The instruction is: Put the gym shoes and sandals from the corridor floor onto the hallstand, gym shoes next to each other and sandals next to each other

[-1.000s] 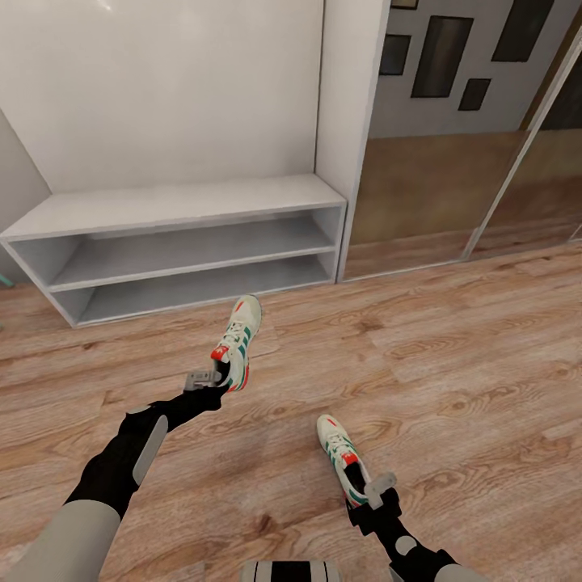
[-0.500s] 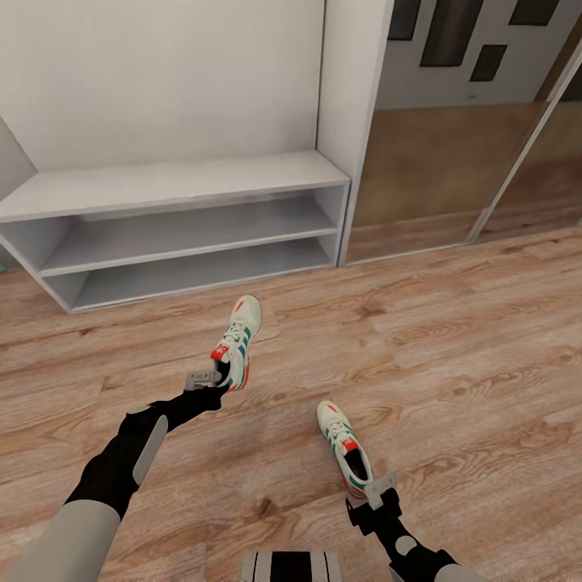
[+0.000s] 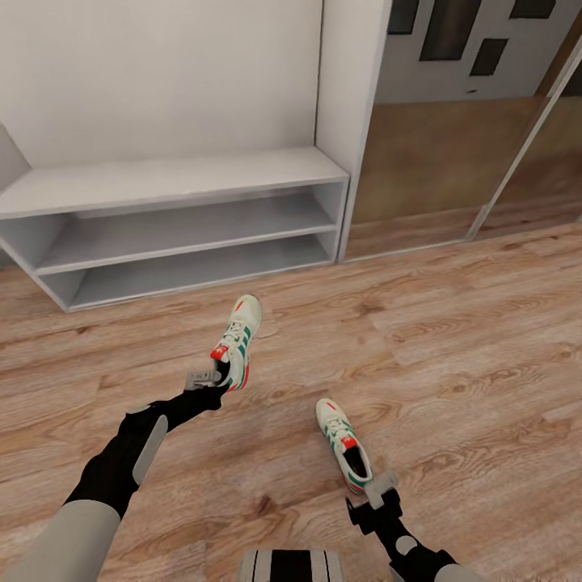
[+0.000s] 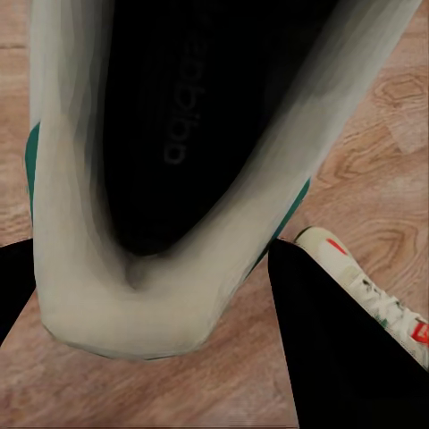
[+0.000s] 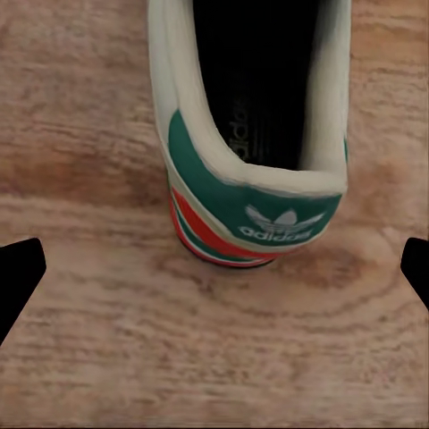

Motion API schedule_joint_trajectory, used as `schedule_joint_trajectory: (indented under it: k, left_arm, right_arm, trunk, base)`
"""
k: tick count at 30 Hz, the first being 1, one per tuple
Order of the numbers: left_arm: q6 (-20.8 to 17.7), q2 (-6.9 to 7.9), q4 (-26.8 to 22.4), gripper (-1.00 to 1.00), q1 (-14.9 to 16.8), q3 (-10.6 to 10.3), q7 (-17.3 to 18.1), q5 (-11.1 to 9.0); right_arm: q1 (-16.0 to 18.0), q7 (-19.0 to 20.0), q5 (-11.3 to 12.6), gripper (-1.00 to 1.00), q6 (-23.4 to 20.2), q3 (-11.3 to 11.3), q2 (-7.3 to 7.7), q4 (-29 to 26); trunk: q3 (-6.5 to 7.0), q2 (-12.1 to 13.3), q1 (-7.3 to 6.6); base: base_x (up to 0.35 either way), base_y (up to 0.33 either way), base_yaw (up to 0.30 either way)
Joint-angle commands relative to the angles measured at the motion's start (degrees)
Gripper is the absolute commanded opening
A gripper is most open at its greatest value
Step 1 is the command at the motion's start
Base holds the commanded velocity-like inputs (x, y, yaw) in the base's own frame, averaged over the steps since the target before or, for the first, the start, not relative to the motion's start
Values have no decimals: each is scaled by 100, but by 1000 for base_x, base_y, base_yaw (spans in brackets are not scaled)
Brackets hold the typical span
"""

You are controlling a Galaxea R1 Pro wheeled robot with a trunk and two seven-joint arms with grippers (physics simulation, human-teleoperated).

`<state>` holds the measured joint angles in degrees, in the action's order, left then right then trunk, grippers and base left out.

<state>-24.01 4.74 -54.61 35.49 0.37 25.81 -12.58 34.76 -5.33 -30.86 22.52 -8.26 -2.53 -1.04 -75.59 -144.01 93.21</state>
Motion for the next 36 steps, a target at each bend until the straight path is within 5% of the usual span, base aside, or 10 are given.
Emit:
schedule_joint_trajectory:
  k: [1, 6, 18, 27, 36]
  left_arm:
    - [-46, 1, -6, -100, 2, 5, 11, -60]
    - [-46, 1, -6, -100, 2, 6, 11, -60]
    - [-46, 1, -6, -100, 2, 6, 11, -60]
    - [-43, 1, -6, -100, 2, 6, 11, -60]
    - [-42, 1, -6, -100, 2, 6, 11, -60]
  right_arm:
    - [4, -29, -5, 100, 17, -44, -2, 8]
    - [4, -29, 147, 100, 16, -44, -2, 8]
    - [4, -29, 246, 100, 16, -36, -2, 8]
    - [4, -29, 247, 100, 16, -35, -5, 8]
    - [4, -29, 247, 100, 20, -35, -5, 8]
  trunk:
    - [-32, -3, 1]
    - [-175, -10, 14]
    - [-196, -10, 14]
    - [-439, -22, 37]
    - [-440, -22, 37]
  base:
    - [0, 0, -131]
    - [0, 0, -151]
    - [0, 0, -42]
    - [0, 0, -76]
    - [0, 0, -2]
